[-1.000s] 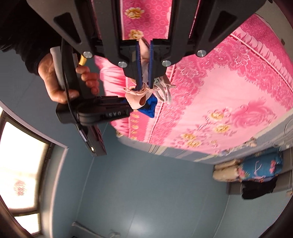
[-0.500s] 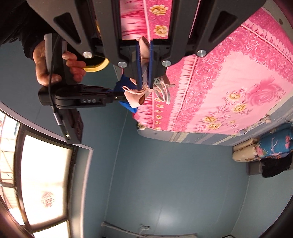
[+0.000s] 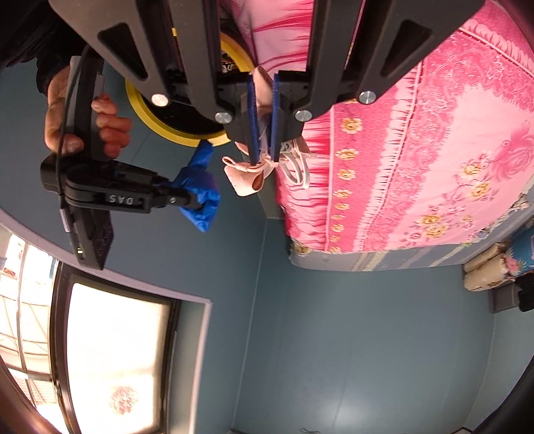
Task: Collect trash
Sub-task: 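Lift the pink tissue and blue cloth and carry them over the bin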
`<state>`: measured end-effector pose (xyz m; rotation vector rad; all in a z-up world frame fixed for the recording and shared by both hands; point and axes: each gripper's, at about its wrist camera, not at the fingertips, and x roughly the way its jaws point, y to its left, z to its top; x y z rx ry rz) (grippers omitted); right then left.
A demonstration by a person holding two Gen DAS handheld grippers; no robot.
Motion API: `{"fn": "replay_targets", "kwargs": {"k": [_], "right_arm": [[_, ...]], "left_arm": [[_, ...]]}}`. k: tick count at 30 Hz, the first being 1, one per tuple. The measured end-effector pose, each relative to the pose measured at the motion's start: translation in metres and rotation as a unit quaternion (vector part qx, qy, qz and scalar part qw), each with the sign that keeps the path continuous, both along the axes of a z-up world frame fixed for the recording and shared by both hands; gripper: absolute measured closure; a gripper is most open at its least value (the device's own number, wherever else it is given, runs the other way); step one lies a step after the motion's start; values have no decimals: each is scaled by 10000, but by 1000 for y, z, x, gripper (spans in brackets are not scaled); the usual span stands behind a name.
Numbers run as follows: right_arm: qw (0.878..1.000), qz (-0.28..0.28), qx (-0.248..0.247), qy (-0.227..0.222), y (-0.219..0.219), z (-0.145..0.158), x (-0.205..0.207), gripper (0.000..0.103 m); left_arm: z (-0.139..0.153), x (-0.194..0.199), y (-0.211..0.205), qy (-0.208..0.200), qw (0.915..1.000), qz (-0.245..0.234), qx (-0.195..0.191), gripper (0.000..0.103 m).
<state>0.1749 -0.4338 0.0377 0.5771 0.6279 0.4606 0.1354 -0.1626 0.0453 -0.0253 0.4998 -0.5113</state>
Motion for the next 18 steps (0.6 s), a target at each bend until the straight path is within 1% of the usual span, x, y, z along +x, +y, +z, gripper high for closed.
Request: {"fn": "replay_targets", "kwargs": {"k": [4, 8, 14, 18], "right_arm": [[9991, -424, 42, 27, -32, -9, -13, 87], [9957, -906, -108, 146, -59, -19, -27, 87], [9926, -1155, -107, 365, -83, -38, -29, 87], [9892, -1324, -123, 610, -96, -55, -29, 86]], "left_arm": [[-13, 16, -25, 266, 9994, -220, -32, 97], [-28, 29, -50, 411, 9983, -401, -26, 96], [-55, 42, -83, 714, 9952, -668, 87, 96], [-71, 47, -97, 972, 9914, -870, 86, 96]]}}
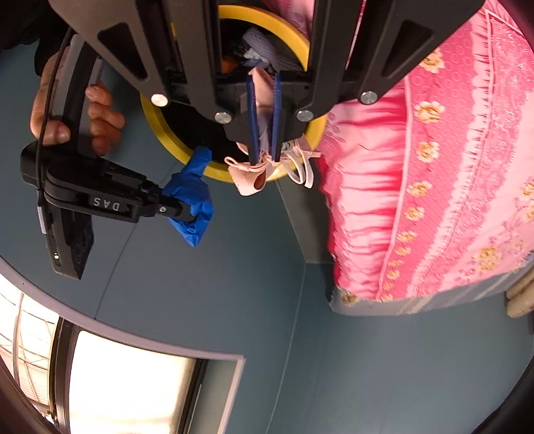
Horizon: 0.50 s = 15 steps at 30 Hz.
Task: Collect trash
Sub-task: 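Lift the pink tissue and blue cloth and carry them over the bin, then open both tools over the bin to drop the tissue and cloth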
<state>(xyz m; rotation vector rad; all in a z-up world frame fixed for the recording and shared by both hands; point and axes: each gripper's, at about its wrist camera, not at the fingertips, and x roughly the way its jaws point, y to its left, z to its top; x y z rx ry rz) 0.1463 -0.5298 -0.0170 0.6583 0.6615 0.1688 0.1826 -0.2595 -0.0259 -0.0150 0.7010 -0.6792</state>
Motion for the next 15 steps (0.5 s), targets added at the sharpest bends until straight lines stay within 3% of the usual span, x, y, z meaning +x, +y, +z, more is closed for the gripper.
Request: {"fn": "replay_targets", "kwargs": {"k": [7, 11, 15], "right_arm": [[9993, -197, -4, 309, -7, -21, 2, 82], [9985, -295, -39, 457, -9, -29, 5, 76], [9981, -369, -146, 464, -3, -26, 5, 70]], "left_arm": [[-12, 4, -1, 202, 9998, -11, -24, 96], [-8, 1, 8, 141, 9997, 147, -91, 66], [-2, 1, 28, 99, 9990, 398, -159, 65]]}}
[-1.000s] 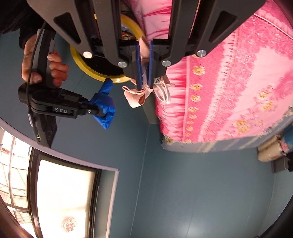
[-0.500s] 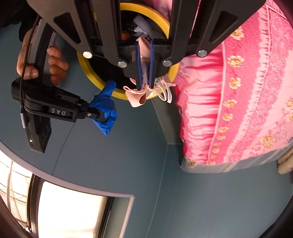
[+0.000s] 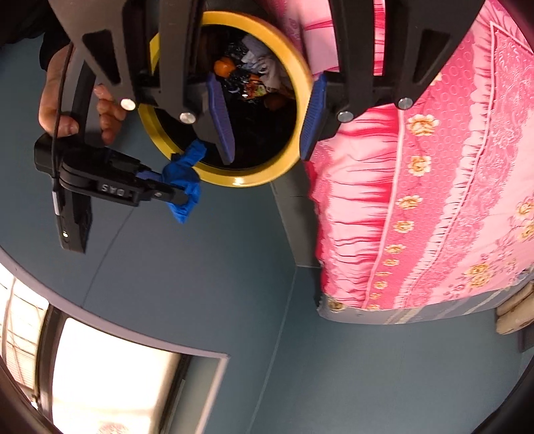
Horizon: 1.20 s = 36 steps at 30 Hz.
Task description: Collect trash
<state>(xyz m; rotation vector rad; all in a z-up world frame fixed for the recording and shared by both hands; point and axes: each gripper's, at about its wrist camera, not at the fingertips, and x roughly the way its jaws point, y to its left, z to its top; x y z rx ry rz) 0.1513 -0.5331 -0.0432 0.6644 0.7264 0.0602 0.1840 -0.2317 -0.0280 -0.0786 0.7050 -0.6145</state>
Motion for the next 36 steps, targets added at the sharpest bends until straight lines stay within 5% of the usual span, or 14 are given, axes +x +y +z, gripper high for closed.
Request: {"fn": "replay_targets", "kwargs": {"k": [7, 15, 21, 28, 36], "right_arm": [[9999, 23, -148, 59, 8, 4, 6, 53], [9985, 277, -473, 5, 40, 18, 13, 43], [9921, 929, -812, -230, 100, 30, 26, 31], [9680, 1575, -1741, -886, 201, 53, 15, 14], [9456, 1261, -2297, -1927, 266, 71, -36, 8]], "left_arm": [[10, -2, 48, -29, 9982, 571, -160, 56], [21, -15, 118, -300, 9889, 1434, -244, 33], [34, -36, 176, -625, 9727, 2220, -264, 16], [47, -72, 222, -1221, 9467, 2971, -235, 8], [59, -124, 229, -1799, 9202, 3474, 112, 8]]}}
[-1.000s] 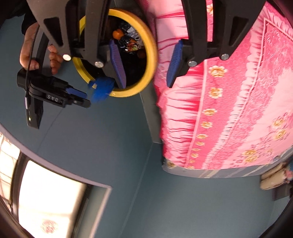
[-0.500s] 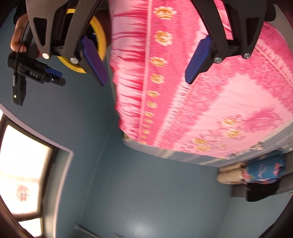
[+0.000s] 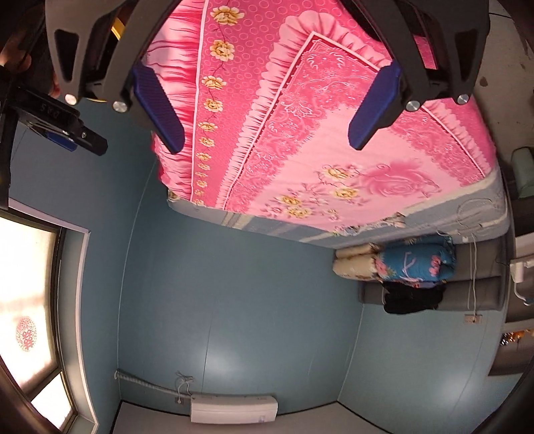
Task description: Collect trash
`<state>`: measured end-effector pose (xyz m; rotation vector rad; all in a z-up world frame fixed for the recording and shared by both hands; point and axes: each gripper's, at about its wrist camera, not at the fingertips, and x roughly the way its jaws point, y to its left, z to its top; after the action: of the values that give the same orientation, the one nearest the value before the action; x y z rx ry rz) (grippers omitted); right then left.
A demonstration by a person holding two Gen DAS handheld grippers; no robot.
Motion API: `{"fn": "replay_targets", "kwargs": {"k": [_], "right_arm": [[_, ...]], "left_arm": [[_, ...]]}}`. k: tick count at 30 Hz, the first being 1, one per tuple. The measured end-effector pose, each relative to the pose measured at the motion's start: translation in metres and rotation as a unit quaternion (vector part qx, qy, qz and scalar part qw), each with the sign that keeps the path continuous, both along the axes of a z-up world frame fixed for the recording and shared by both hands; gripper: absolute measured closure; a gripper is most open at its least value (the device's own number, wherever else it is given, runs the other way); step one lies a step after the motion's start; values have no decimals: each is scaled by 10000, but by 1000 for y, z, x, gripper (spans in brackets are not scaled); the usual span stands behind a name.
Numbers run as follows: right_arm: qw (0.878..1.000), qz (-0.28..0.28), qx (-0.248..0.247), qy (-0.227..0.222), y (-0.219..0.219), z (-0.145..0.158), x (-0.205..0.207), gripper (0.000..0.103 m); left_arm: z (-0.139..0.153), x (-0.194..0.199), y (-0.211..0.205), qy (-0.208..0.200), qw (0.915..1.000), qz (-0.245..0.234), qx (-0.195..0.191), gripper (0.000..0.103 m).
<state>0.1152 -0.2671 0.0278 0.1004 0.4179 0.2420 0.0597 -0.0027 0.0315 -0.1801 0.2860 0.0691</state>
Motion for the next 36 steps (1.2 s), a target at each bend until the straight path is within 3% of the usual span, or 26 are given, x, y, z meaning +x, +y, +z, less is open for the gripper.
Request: {"fn": "replay_targets", "kwargs": {"k": [4, 12, 16, 36], "right_arm": [[9988, -275, 58, -409, 14, 3, -23, 8], [9950, -778, -103, -625, 19, 6, -49, 8], [9933, -1001, -75, -565, 16, 0, -52, 8], [9940, -1056, 2, -272, 6, -19, -43, 8]], "left_arm": [[4, -25, -6, -145, 9995, 216, 201, 8], [1, -51, -13, -203, 9988, 425, 129, 8], [-3, -56, -15, -170, 9991, 383, 87, 8], [-5, -59, -18, -270, 9988, 369, 148, 8]]}}
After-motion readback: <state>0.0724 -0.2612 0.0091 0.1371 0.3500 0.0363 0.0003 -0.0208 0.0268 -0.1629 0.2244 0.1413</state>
